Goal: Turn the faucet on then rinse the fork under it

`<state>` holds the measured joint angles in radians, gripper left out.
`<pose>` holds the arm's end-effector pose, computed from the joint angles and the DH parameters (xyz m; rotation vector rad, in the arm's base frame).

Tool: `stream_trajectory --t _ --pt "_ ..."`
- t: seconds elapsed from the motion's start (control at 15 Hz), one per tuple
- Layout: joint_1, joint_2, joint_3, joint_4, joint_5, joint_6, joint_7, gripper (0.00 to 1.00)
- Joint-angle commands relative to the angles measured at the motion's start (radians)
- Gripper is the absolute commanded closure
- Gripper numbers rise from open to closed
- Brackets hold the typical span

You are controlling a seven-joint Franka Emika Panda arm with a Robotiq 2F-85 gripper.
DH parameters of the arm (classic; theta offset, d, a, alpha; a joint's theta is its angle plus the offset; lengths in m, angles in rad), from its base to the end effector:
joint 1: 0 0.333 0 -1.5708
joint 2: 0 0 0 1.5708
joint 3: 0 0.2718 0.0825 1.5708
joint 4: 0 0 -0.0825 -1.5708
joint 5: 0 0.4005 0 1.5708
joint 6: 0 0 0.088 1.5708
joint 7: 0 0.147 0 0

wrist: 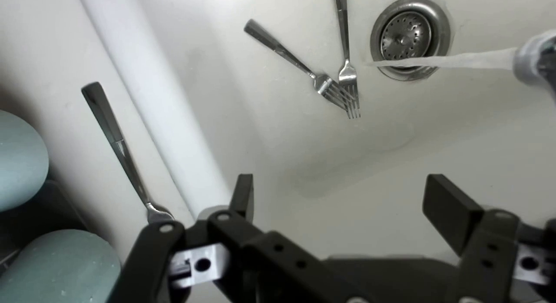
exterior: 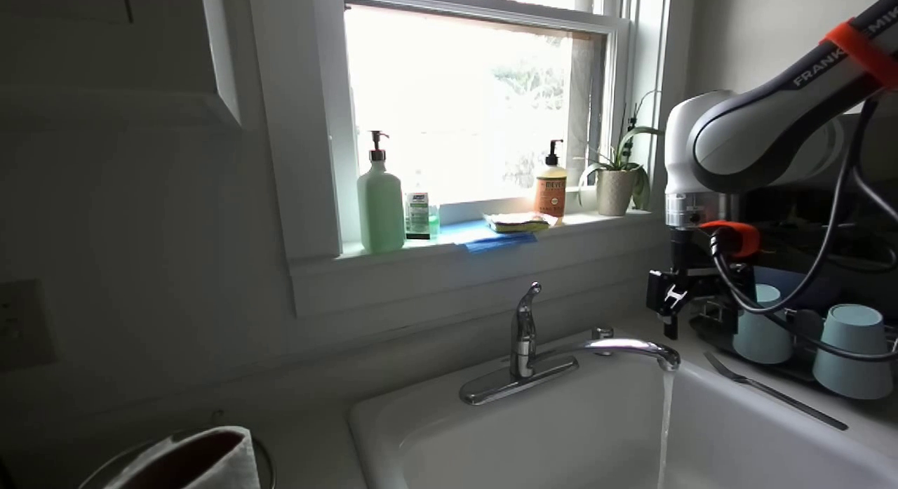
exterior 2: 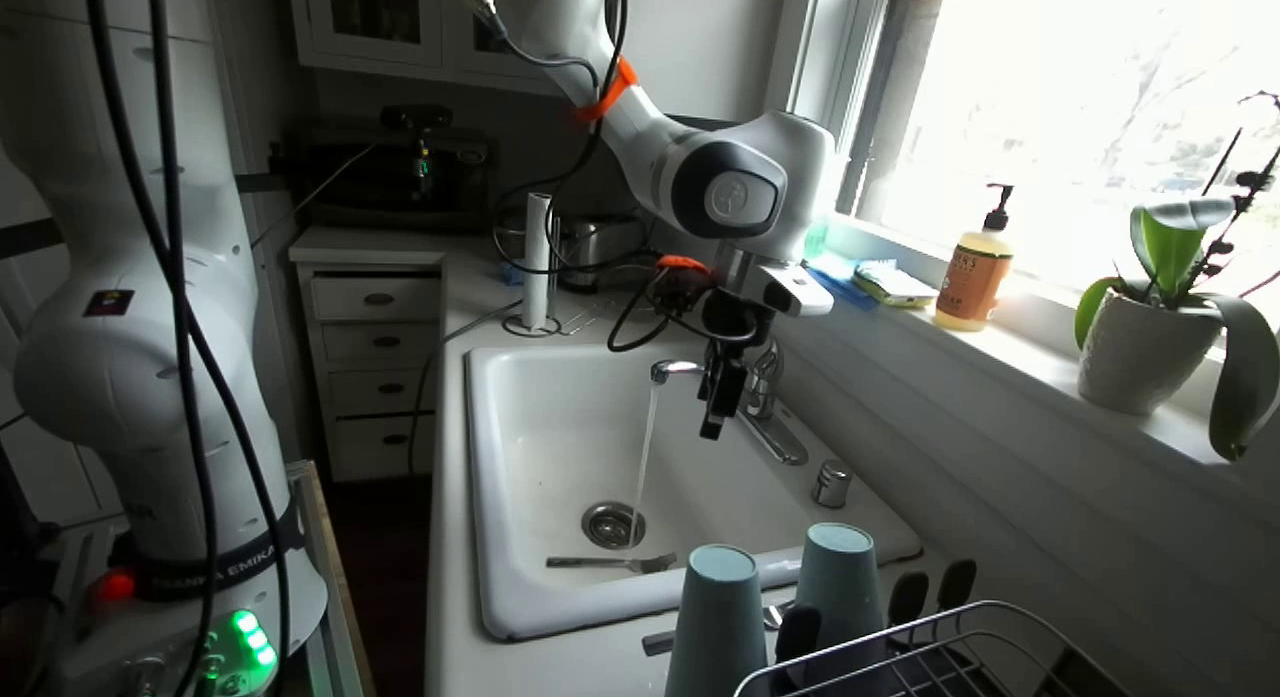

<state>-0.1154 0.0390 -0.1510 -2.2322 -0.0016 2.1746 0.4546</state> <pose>0.5072 -0.1389 0.2518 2.9217 -1.1001 -0.1485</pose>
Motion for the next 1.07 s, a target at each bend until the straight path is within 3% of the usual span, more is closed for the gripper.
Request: stream_trajectory --t 0.0,0.4,1.0 --pt "-0.034 0.012 -0.024 -0.014 0.015 -0.028 -0.057 0.00" --pt "-0.083 -0.003 -0.068 -0.112 0.037 0.074 -0.069 0.00" --pt "-0.104 -0.051 -0.110 -0.340 0.025 0.396 0.135 0.00"
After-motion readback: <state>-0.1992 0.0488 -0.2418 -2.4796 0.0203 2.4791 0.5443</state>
